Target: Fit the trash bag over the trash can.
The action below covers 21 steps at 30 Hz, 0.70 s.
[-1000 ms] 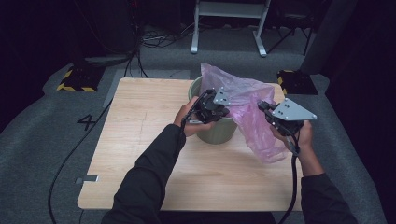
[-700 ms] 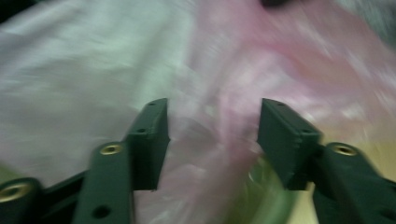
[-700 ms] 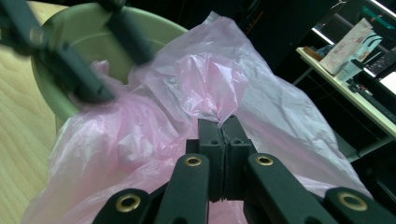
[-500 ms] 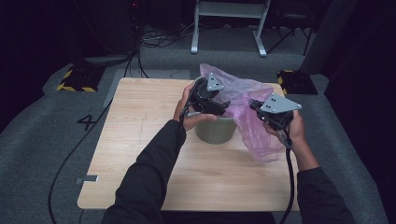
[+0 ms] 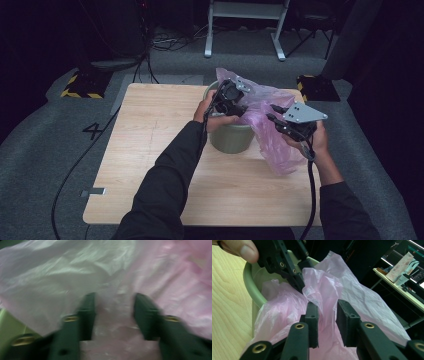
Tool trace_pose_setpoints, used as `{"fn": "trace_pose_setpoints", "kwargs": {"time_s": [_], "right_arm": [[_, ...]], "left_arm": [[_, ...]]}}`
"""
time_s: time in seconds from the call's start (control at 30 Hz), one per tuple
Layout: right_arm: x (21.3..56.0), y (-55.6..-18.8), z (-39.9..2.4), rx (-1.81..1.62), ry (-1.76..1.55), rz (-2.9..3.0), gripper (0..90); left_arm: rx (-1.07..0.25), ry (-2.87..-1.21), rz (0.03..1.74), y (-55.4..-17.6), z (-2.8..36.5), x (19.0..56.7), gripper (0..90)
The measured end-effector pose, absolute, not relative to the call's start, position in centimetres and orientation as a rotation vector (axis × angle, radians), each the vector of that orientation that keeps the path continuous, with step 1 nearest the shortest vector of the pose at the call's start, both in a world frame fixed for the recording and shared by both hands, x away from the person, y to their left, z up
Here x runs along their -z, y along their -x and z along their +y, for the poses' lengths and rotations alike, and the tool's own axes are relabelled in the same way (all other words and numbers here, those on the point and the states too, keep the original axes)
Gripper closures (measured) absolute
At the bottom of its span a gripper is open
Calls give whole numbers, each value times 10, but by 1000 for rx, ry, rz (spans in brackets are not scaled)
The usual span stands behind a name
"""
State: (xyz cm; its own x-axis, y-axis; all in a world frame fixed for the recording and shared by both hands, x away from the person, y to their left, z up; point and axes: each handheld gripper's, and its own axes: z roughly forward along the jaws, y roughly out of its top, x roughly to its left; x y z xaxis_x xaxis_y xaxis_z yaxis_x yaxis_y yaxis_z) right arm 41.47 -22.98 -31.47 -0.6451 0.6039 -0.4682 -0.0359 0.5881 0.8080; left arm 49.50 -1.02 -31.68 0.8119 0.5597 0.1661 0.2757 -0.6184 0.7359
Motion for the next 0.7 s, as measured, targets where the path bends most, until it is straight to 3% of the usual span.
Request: {"fn": "trace_pose_setpoints", "kwargs": {"time_s": [0.1, 0.2, 0.27, 0.33, 0.4, 0.6, 0.7], "right_arm": [[315, -414, -232, -1078, -469, 2042, 676], [314, -414, -236, -1092, -491, 2033, 612], [312, -415, -241, -1089, -530, 2001, 503], [311, -416, -243, -1089, -553, 1990, 476], [308, -419, -249, -1102, -604, 1966, 359], [314, -428, -256, -1141, -687, 2082, 225], [324, -430, -257, -1163, -655, 2218, 230]], "left_arm": [[-506, -2279, 572, -494, -10, 319, 895], [-508, -2285, 532, -490, -5, 321, 899], [-508, -2293, 496, -485, 2, 321, 900], [-502, -2287, 493, -484, 7, 321, 900], [-483, -2299, 493, -482, 16, 322, 900], [-453, -2302, 513, -483, 26, 327, 899], [-449, -2311, 516, -484, 27, 330, 899]]}}
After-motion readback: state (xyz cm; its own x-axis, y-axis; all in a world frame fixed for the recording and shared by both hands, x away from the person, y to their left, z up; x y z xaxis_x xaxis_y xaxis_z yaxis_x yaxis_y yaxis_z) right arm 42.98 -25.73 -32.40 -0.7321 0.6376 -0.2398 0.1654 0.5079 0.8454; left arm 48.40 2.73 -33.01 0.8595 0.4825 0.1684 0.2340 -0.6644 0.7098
